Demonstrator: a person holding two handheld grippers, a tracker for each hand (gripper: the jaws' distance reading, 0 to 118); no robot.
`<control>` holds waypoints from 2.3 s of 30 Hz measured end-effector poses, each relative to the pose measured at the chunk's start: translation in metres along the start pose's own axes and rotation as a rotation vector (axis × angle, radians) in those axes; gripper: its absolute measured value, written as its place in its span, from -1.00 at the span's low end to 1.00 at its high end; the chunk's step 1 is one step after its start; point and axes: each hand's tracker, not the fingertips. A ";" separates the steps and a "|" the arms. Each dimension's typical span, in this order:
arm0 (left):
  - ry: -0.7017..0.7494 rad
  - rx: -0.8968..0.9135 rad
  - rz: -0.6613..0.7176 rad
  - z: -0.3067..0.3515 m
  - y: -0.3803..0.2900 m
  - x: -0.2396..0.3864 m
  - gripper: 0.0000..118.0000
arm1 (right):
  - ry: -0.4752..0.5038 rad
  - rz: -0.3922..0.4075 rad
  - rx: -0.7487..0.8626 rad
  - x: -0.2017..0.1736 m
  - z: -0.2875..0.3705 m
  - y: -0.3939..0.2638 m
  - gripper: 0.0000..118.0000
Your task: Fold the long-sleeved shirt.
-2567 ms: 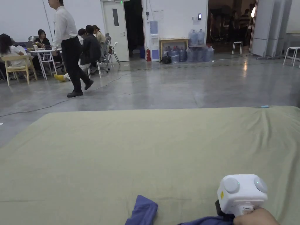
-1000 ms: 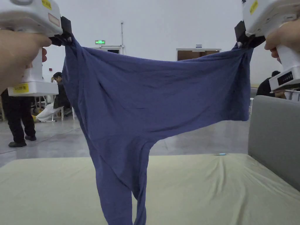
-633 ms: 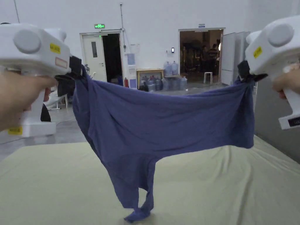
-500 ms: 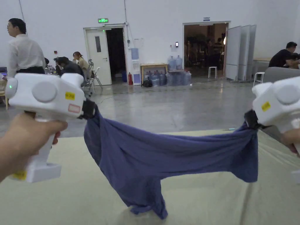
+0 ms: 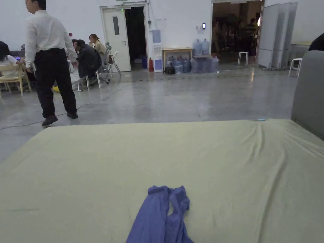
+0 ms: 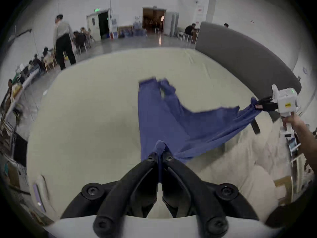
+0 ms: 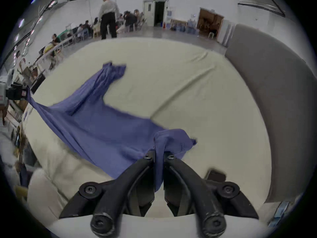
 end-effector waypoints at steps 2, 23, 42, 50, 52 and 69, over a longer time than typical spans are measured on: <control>0.008 -0.040 0.012 -0.009 -0.032 0.005 -1.00 | 0.013 0.002 -0.042 -0.009 -0.007 -0.021 -0.94; 0.121 -0.065 0.174 -0.035 -0.093 -0.004 -0.64 | 0.000 -0.170 -0.189 -0.005 -0.023 -0.054 -0.52; 0.039 0.052 0.191 -0.061 0.048 0.000 -1.00 | 0.154 -0.242 0.022 -0.044 0.006 -0.056 -1.00; 0.137 -0.013 0.295 -0.197 0.169 -0.027 0.98 | 0.168 -0.284 0.018 -0.040 -0.008 -0.067 -1.00; 0.209 -0.046 0.302 -0.222 0.181 -0.032 0.96 | 0.177 -0.292 0.024 -0.038 -0.012 -0.074 -1.00; 0.141 0.054 0.254 -0.188 0.173 -0.025 -1.00 | 0.201 -0.381 0.029 -0.035 -0.028 -0.082 -1.00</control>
